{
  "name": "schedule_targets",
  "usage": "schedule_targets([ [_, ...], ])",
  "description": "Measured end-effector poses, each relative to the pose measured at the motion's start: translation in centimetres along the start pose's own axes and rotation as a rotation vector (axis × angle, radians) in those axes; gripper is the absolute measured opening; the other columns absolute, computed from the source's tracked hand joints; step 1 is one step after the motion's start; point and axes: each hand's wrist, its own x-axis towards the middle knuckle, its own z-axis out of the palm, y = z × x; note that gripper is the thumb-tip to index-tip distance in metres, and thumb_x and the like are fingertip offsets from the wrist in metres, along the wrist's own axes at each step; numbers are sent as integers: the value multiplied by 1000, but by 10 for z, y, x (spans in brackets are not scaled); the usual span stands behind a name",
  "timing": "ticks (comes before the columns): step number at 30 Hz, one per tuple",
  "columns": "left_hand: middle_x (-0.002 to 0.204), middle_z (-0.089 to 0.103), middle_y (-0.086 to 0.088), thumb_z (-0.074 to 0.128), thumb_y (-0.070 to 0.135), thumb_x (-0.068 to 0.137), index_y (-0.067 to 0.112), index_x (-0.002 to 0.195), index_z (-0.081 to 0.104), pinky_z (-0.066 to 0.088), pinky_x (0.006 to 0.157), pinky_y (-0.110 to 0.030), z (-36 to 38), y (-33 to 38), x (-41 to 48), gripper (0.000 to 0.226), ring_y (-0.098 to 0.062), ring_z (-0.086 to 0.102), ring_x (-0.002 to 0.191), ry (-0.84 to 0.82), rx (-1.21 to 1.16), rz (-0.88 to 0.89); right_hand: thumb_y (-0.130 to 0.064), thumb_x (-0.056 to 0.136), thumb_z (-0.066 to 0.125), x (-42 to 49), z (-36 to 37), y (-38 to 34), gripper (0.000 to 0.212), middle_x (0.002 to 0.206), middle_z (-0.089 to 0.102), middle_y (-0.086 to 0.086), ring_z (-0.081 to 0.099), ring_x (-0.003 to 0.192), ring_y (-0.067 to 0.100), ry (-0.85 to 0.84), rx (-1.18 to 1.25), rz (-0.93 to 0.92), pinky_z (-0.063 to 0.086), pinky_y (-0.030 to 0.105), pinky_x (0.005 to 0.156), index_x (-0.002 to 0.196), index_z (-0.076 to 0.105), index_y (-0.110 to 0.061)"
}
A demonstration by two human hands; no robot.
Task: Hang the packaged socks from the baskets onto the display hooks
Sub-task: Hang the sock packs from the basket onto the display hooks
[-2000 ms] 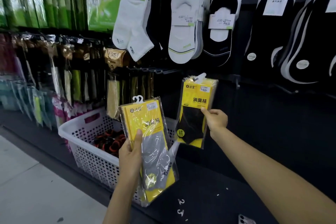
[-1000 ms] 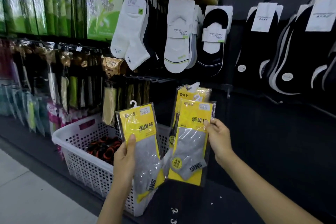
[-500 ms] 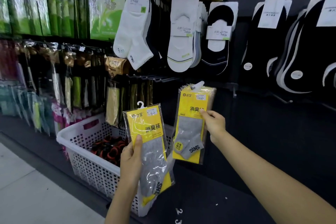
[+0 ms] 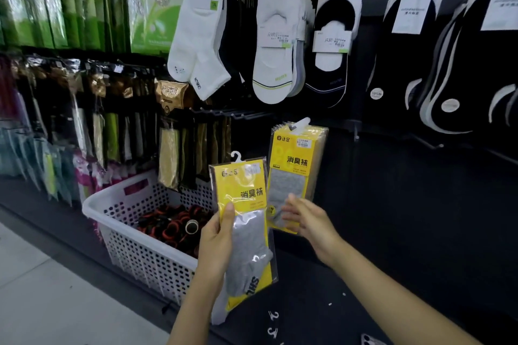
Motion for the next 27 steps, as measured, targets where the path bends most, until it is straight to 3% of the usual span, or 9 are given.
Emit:
schedule_targets([
  [2,71,67,6,44,45,92,18,94,68,47,58,-19,5,2,-2,36,-4,61,65,-45,16,20,-30,93,57,-8,10,1,28,103,71,7,67,92,17,-101,-27,-12,54,35,87,108,65,-7],
  [6,86,72,23,47,39,92,30,96,67,47,62,-6,13,4,-6,22,7,65,79,-88,-48,23,-22,93,58,-12,17,1,15,90,73,6,69,77,13,-152,52,-87,56,22,67,92,64,-8],
  [8,84,70,27,46,32,96,34,96,61,47,59,-5,15,5,-7,16,10,65,79,-132,-77,2,-22,92,60,-10,12,-1,14,86,71,8,68,73,15,-79,114,-124,56,26,67,88,63,-10],
  [11,105,71,8,44,33,95,30,117,58,53,66,-15,19,2,-6,26,-4,68,92,-227,-86,-36,-26,92,60,-3,1,-6,19,87,63,15,59,81,24,126,131,-180,49,41,80,85,61,-8],
  [15,111,67,12,46,45,86,33,123,51,51,69,-10,28,-4,-10,39,1,65,96,-313,-73,-49,-28,93,59,9,-12,-23,25,66,54,3,50,65,15,318,107,-245,44,29,63,75,58,-12],
  [17,119,62,16,45,45,88,38,121,51,49,74,-8,31,-6,-10,35,1,61,106,-319,-25,-37,-29,93,59,17,-12,-30,24,63,54,-1,50,62,12,346,80,-245,45,27,61,75,60,-13],
  [19,115,63,18,44,39,93,39,116,53,47,70,-5,33,-5,-8,25,6,61,101,-312,-39,-41,-28,93,59,24,-10,-35,24,64,53,1,48,63,14,358,65,-237,44,29,61,74,59,-13],
  [24,119,58,25,45,52,84,45,118,52,48,75,-5,30,-11,-4,35,7,57,109,-288,-20,-61,-26,92,60,38,-6,-35,28,94,61,31,58,83,42,360,27,-155,53,45,87,93,62,2],
  [27,122,51,28,46,53,85,49,118,47,45,75,-3,28,-22,-1,33,11,49,110,-274,44,-79,-28,91,62,37,-10,-24,26,105,65,23,64,99,31,340,11,-54,50,50,94,96,63,-2],
])
